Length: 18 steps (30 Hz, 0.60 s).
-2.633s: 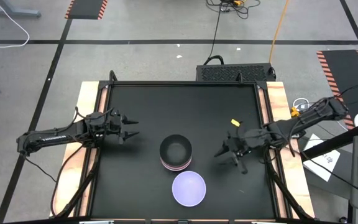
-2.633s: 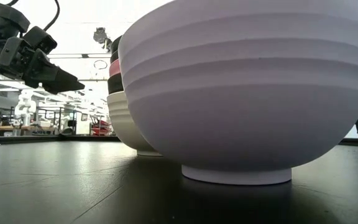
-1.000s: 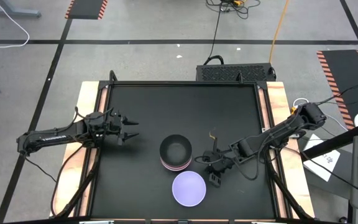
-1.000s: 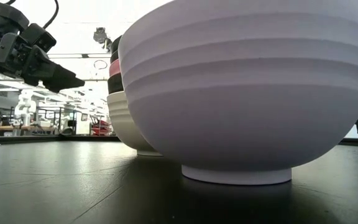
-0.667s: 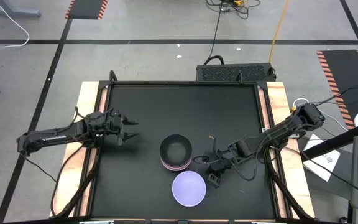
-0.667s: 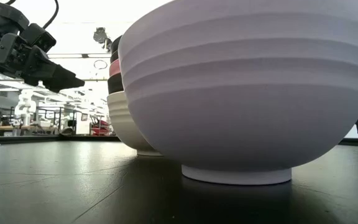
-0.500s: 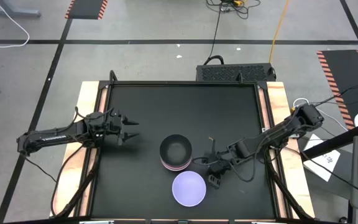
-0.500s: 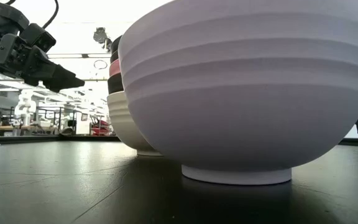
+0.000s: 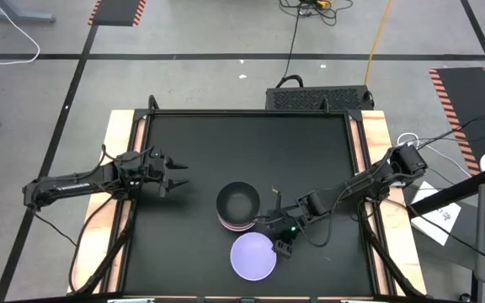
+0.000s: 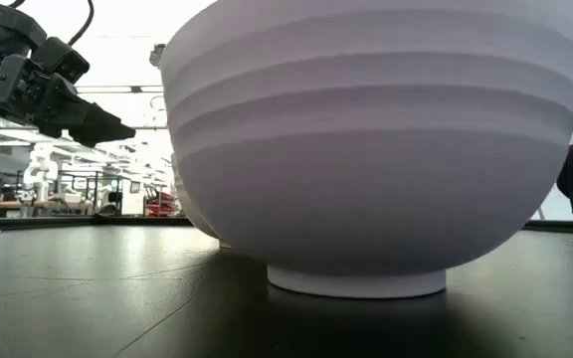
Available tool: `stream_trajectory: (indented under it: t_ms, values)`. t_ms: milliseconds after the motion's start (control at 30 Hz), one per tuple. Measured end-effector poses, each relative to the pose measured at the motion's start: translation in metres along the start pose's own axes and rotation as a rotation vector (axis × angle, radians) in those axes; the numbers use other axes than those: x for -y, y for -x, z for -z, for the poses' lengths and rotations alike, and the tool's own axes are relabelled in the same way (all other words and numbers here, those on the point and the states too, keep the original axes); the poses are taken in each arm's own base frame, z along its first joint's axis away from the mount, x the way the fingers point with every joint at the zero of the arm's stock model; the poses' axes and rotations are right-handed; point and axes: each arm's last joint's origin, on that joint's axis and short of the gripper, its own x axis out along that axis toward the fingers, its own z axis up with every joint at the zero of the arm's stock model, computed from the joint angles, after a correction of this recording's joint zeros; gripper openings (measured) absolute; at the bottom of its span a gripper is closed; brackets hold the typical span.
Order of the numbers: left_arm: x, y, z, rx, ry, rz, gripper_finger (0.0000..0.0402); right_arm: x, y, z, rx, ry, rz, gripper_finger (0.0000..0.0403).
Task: Nest bowls inside each other
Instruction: Stack the purple bowl on top of the black bowl
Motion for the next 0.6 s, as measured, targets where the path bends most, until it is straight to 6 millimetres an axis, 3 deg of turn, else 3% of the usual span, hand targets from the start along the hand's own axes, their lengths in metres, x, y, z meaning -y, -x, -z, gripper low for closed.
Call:
stream_trajectory:
  t_ms: [233,600]
  values:
    - [0.000,0.000,0.001,-0.006,-0.004,0.001,0.0246,-0.013,0.001,-0.011,0.011,0.065,-0.040,0.0146]
    - [0.000,0.000,0.001,-0.008,-0.021,0.002,0.0246,-0.002,0.005,-0.022,0.031,-0.038,-0.023,0.0146]
